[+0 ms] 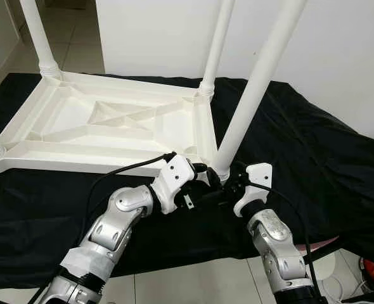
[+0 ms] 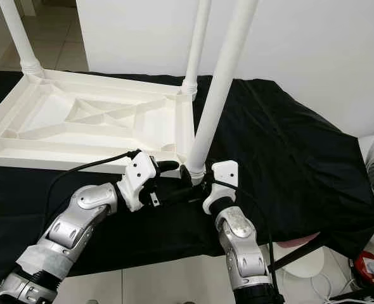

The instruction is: Building children table

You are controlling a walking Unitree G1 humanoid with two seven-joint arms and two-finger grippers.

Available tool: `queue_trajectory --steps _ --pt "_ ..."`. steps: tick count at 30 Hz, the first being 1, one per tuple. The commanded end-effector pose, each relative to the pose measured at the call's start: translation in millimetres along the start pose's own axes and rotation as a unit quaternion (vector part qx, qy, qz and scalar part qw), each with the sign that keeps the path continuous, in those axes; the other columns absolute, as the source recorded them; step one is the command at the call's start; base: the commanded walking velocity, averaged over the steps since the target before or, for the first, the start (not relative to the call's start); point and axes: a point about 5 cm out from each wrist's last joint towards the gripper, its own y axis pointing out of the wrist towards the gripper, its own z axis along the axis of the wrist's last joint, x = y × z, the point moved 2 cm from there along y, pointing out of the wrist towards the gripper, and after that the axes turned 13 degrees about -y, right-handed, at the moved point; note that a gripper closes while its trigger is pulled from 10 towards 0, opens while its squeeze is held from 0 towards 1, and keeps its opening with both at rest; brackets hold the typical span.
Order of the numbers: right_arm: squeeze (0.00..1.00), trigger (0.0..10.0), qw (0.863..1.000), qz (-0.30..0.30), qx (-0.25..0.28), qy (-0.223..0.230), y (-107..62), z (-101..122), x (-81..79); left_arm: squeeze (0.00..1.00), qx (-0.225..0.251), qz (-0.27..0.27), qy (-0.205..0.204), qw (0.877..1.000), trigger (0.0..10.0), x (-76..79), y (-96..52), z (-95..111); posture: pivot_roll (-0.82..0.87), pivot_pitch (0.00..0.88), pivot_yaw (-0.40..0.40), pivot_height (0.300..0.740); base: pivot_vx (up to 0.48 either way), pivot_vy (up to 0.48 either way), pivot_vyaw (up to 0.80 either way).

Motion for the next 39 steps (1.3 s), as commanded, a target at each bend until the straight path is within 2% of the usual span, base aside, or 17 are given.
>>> queue_trajectory --steps 1,4,6,7,10,12,18,26,31,34,39 --pt "0.00 10.0 0.999 0.033 -0.019 0.026 -8.9 -12.1 -10.1 0.00 0.017 0.108 0.003 0.994 10.0 -34.6 -24.3 10.3 0.08 0.034 -0.101 0.740 0.000 0.000 0.00" --pt "0.00 10.0 0.997 0.023 -0.011 0.074 -8.4 -9.1 -9.7 0.00 0.013 0.048 -0.017 0.999 10.0 -12.8 -23.5 5.6 0.08 0.040 -0.101 0.740 0.000 0.000 0.00" --pt "0.00 10.0 0.997 0.023 -0.011 0.074 -8.4 -9.1 -9.7 0.00 0.013 0.048 -0.017 0.999 10.0 -12.8 -23.5 5.6 0.08 0.040 -0.101 0.740 0.000 0.000 0.00" --pt "0.00 10.0 0.996 0.025 -0.006 0.091 -8.6 -7.4 -10.7 0.00 0.012 0.040 -0.024 0.999 10.0 -9.7 -24.0 4.8 0.08 0.044 -0.101 0.740 0.000 0.000 0.00" --pt "0.00 10.0 0.994 0.032 -0.001 0.102 -9.3 -5.7 -12.4 0.00 0.012 0.037 -0.027 0.999 10.0 -9.2 -25.4 4.7 0.08 0.044 -0.101 0.740 0.000 0.000 0.00" --pt "0.00 10.0 0.992 0.040 0.004 0.117 -11.8 -4.1 -12.8 0.00 0.014 0.042 -0.029 0.999 10.0 -12.7 -29.1 6.6 0.09 0.050 -0.101 0.740 0.000 0.000 0.00" --pt "0.00 10.0 0.992 0.047 0.002 0.115 -15.1 -4.2 -10.7 0.00 0.017 0.060 -0.024 0.998 10.0 -20.3 -33.6 9.6 0.08 0.057 -0.100 0.740 0.000 0.000 0.00" --pt "0.00 10.0 0.994 0.075 -0.007 0.080 -21.5 -5.3 -9.1 0.00 0.023 0.076 -0.024 0.997 10.0 -25.9 -38.0 13.5 0.08 0.068 -0.100 0.740 0.000 0.000 0.00" --pt "0.00 10.0 0.994 0.081 -0.009 0.074 -21.5 -4.9 -10.3 0.00 0.028 0.068 -0.033 0.997 10.0 -22.3 -36.8 15.5 0.08 0.071 -0.100 0.740 0.000 0.000 0.00" --pt "0.00 10.0 0.994 0.071 -0.005 0.086 -18.9 -3.3 -10.7 0.00 0.028 0.047 -0.041 0.998 10.0 -11.5 -32.7 14.6 0.08 0.071 -0.100 0.740 0.000 0.000 0.00" --pt "0.00 10.0 0.994 0.073 -0.006 0.086 -19.7 -3.2 -11.1 0.00 0.027 0.047 -0.042 0.998 10.0 -10.5 -32.9 13.3 0.08 0.072 -0.100 0.740 0.000 0.000 0.00"
